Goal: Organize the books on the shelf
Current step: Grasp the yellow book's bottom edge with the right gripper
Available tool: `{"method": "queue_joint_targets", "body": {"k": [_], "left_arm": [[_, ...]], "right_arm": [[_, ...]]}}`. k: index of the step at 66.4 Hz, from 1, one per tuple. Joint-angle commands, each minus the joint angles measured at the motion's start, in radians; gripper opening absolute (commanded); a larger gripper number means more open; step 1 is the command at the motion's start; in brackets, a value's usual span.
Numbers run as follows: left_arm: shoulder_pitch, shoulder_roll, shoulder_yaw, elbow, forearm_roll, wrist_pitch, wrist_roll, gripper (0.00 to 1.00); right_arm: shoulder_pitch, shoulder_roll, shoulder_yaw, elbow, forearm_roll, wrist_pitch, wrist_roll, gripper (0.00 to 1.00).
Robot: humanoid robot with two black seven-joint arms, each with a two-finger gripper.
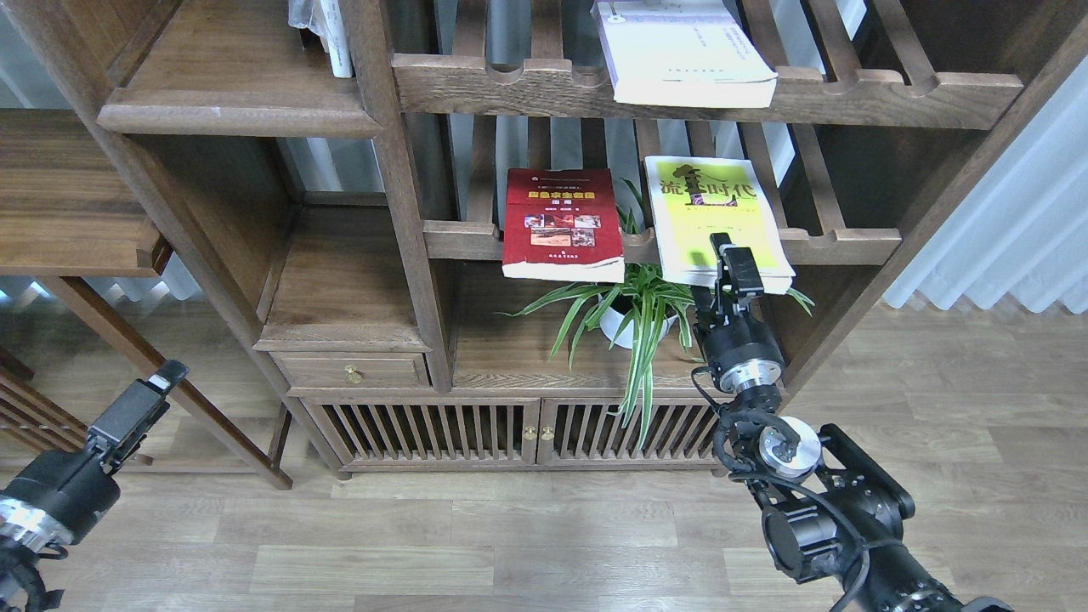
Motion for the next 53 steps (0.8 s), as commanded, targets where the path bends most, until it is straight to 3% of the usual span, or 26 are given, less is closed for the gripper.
{"method": "queue_joint_targets", "body": {"k": [1, 11, 20, 42, 53], "left_arm": [[0.000, 0.000, 0.000, 0.000, 0.000, 0.000, -0.001, 1.00], [0.002, -0.002, 0.000, 0.000, 0.000, 0.000, -0.001, 1.00], [0.008, -0.003, -0.009, 0.000, -0.002, 0.000, -0.003, 1.00], [0.016, -0.003, -0.012, 0.012, -0.002, 0.000, -0.001, 1.00], [0.016, -0.003, -0.014, 0.018, -0.002, 0.000, -0.001, 1.00]], "right_arm": [[0.008, 0.000, 0.001, -0.015, 0.000, -0.007, 0.004, 0.99], [0.031, 0.000, 0.014, -0.076, 0.005, -0.039, 0.006, 0.98], [0.033, 0.000, 0.017, -0.089, 0.005, -0.044, 0.006, 0.76], [0.056, 0.000, 0.029, -0.089, 0.006, -0.041, 0.009, 0.65], [0.059, 0.000, 0.032, -0.096, 0.006, -0.036, 0.010, 0.53]]}}
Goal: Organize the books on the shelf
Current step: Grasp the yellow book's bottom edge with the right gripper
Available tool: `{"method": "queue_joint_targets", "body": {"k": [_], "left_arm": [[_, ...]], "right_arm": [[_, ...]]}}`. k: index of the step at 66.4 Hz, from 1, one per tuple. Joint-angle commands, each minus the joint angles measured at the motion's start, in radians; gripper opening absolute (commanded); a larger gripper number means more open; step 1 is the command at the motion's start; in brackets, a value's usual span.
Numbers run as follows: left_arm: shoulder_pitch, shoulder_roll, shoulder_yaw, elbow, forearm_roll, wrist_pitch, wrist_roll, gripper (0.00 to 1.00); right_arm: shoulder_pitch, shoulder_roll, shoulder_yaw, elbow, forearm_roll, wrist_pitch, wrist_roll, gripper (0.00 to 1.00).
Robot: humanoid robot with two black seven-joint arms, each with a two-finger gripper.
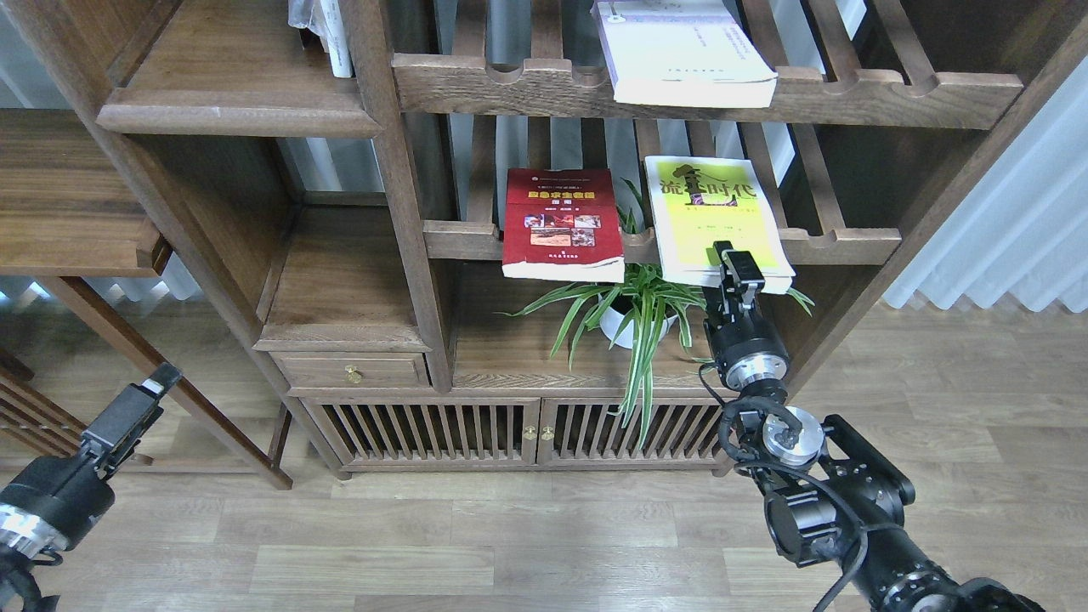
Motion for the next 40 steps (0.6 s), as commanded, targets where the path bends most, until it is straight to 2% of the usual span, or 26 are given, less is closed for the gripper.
{"method": "queue_joint_targets", "body": {"k": [1, 8, 9, 12, 13, 21, 40], "left_arm": [[0.000, 0.000, 0.000, 0.003, 0.000, 0.000, 0.000, 1.00], [0.000, -0.001, 0.000, 0.003, 0.000, 0.000, 0.000, 1.00], [0.000, -0.002, 0.000, 0.003, -0.002, 0.000, 0.000, 1.00], [-0.001, -0.002, -0.002, 0.003, -0.002, 0.000, 0.000, 1.00], [0.000, -0.002, -0.002, 0.003, -0.002, 0.000, 0.000, 1.00], [0.000, -0.002, -0.008, 0.003, -0.002, 0.000, 0.001, 1.00], [0.000, -0.002, -0.014, 0.005, -0.002, 0.000, 0.001, 1.00]], "right_arm": [[0.001, 0.000, 0.002, -0.004, 0.000, 0.006, 0.004, 0.51], [0.001, 0.000, 0.014, -0.003, 0.000, 0.018, 0.030, 0.32], [0.001, 0.000, 0.014, -0.003, 0.000, 0.038, 0.038, 0.23], [-0.002, 0.000, 0.014, -0.003, 0.000, 0.069, 0.043, 0.12], [-0.005, 0.000, 0.013, -0.003, 0.000, 0.089, 0.043, 0.05], [-0.011, 0.000, -0.003, -0.004, -0.002, 0.150, 0.041, 0.04], [-0.027, 0.000, -0.004, 0.019, -0.002, 0.164, 0.043, 0.03]]}}
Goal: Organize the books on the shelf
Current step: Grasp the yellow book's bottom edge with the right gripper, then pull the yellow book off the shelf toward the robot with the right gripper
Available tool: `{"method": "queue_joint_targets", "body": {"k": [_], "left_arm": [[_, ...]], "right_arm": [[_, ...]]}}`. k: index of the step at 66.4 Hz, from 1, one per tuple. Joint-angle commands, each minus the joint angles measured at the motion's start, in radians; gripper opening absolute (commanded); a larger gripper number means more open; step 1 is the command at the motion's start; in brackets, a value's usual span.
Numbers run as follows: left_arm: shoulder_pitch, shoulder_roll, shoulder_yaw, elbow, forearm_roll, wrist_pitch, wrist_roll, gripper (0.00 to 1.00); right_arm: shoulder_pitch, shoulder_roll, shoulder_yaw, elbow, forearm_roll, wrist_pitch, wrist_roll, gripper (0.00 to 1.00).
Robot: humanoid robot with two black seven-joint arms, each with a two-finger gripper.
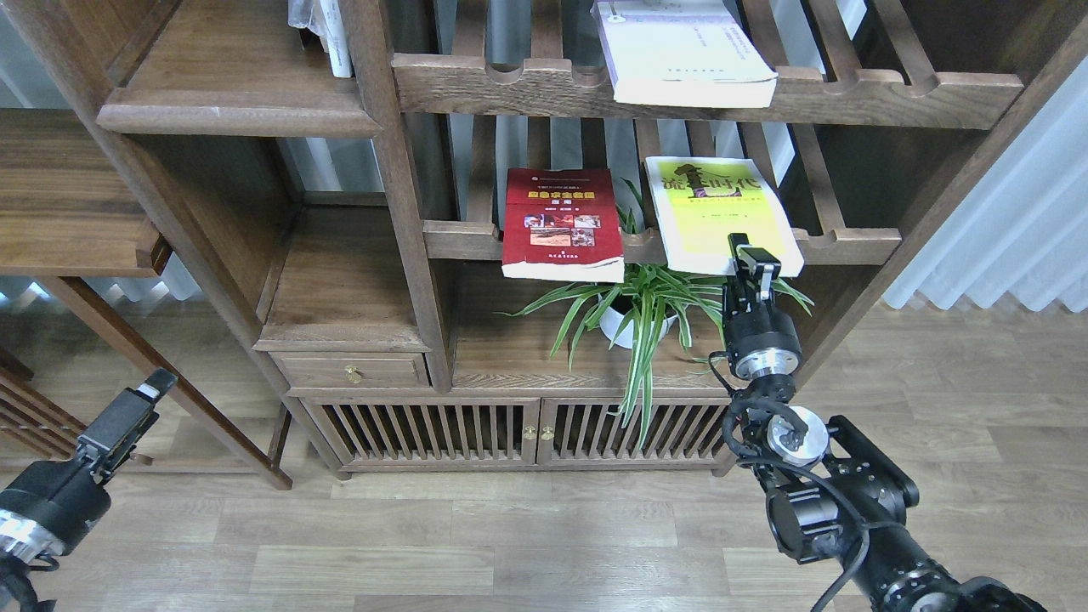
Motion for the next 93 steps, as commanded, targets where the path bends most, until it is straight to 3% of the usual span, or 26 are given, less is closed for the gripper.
{"method": "queue_joint_targets", "body": {"k": [1, 6, 22, 31, 62, 93], "left_arm": [[0.001, -0.002, -0.001, 0.000, 0.000, 0.000, 0.000, 1.00], [0.001, -0.006, -0.001, 0.000, 0.000, 0.000, 0.000, 1.00], [-0.001, -0.018, -0.001, 0.000, 0.000, 0.000, 0.000, 1.00], [0.001, -0.018, -0.001, 0.002, 0.000, 0.000, 0.000, 1.00], [-0.001, -0.017, 0.016, 0.012, 0.000, 0.000, 0.000, 1.00], [-0.002, -0.008, 0.097, 0.063, 0.003, 0.000, 0.000, 1.00]], "right_arm": [[-0.018, 0.000, 0.004, 0.035, 0.003, 0.014, 0.001, 0.03], [-0.049, 0.000, 0.007, 0.084, 0.003, 0.061, 0.001, 0.03], [-0.263, 0.000, 0.062, 0.339, 0.007, 0.061, 0.001, 0.03], [-0.354, 0.000, 0.125, 0.404, 0.012, 0.061, 0.001, 0.03], [-0.566, 0.000, 0.118, 0.416, 0.012, 0.061, 0.000, 0.03], [-0.622, 0.000, 0.001, 0.411, 0.001, 0.061, -0.012, 0.04]]}}
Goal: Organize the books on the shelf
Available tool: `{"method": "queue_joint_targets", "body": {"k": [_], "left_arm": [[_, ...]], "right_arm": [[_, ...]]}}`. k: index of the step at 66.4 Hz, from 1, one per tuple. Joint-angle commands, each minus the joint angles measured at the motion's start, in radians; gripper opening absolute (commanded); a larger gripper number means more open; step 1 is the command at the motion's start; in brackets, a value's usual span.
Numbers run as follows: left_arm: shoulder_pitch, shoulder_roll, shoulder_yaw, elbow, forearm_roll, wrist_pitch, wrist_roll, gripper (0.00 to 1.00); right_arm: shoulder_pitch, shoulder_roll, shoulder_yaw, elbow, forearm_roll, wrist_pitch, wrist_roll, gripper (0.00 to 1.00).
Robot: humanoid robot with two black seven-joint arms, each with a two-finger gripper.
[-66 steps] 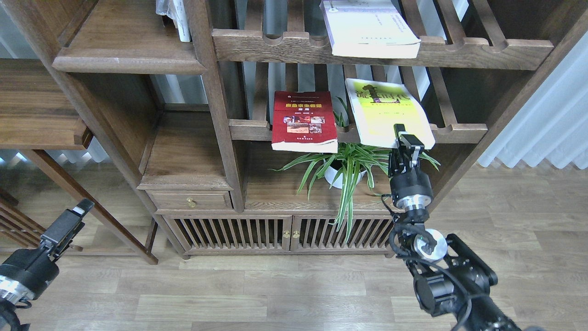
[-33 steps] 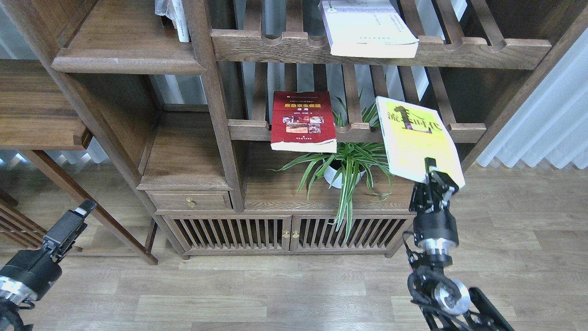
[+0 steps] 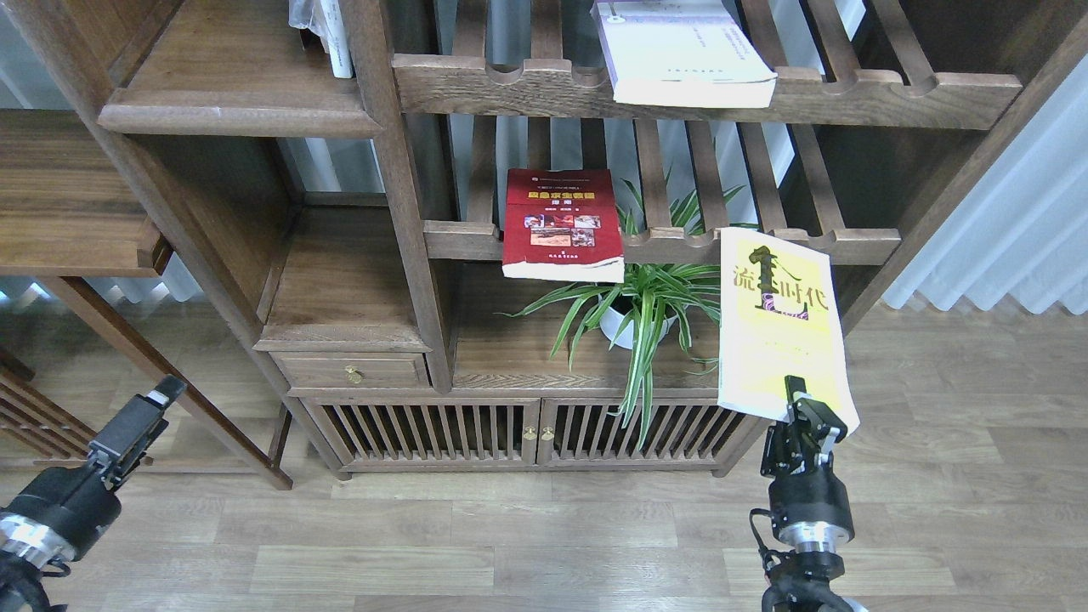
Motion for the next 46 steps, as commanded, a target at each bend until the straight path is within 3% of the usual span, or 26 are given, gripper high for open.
{"method": "queue_joint_targets", "body": {"k": [1, 20, 29, 46], "left_arm": [[0.000, 0.002, 0.016, 0.020, 0.000, 0.000, -0.002, 1.00], [-0.014, 0.027, 0.115, 0.091, -0.006, 0.000, 0.003, 1.00], [-0.044, 0.119, 0.276, 0.066, -0.152, 0.000, 0.005, 1.00], [-0.112, 0.252, 0.346, 0.049, -0.345, 0.000, 0.005, 1.00]], "right_arm": [[-0.011, 0.000, -0.044, -0.003, -0.004, 0.000, -0.003, 0.04], [0.028, 0.000, -0.211, -0.032, -0.061, 0.000, -0.016, 0.04], [0.117, 0.000, -0.322, -0.033, -0.103, 0.000, -0.054, 0.04], [0.230, 0.000, -0.451, -0.147, -0.118, 0.000, -0.085, 0.04]]}}
